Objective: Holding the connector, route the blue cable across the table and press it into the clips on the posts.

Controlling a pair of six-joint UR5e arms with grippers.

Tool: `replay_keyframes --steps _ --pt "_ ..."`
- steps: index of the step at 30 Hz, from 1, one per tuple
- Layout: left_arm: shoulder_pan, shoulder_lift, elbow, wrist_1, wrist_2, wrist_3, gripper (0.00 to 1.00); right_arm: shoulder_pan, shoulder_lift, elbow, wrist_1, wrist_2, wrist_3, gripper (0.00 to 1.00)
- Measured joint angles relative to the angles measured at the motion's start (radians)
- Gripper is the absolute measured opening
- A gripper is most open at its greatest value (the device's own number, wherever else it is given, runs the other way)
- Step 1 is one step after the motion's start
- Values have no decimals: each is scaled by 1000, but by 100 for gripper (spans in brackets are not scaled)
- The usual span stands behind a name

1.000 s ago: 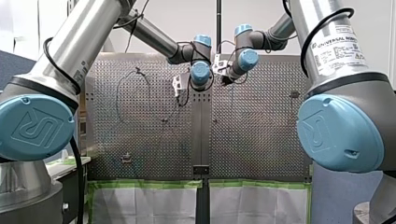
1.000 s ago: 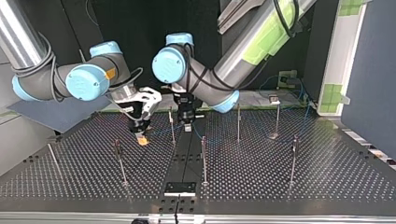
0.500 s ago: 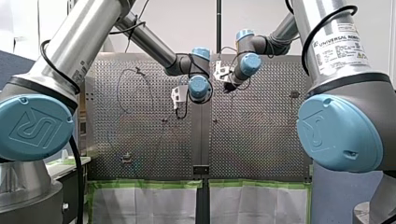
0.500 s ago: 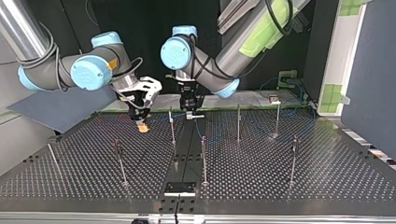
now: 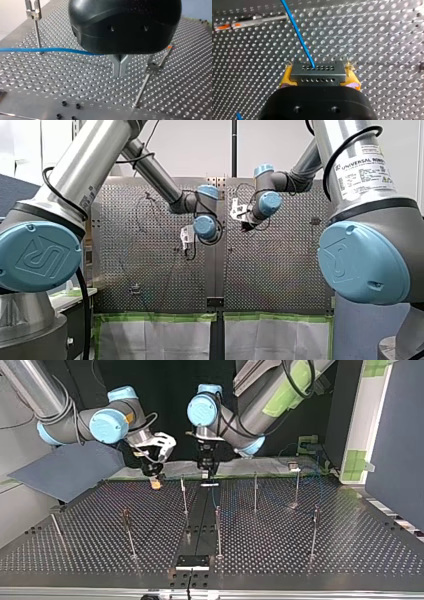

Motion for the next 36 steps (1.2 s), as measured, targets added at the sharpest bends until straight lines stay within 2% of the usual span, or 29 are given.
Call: replay_keyframes --steps 3,9,16,23,29,36 --pt "7 0 -29 29 26 0 2 4 1 26 -26 18 -8 0" --pt "15 0 -91 62 62 -3 2 2 2 84 -84 31 -33 0" --pt "20 -1 -137 81 108 -15 2 -6 7 153 -158 37 -44 0" --pt "19 -17 -88 57 148 -30 2 -6 57 164 -176 30 -53 0" --pt "19 -78 -22 5 132 -32 2 -9 83 163 -176 12 -51 0" --pt "24 -123 35 -7 127 -37 2 -24 85 153 -180 5 -44 0"
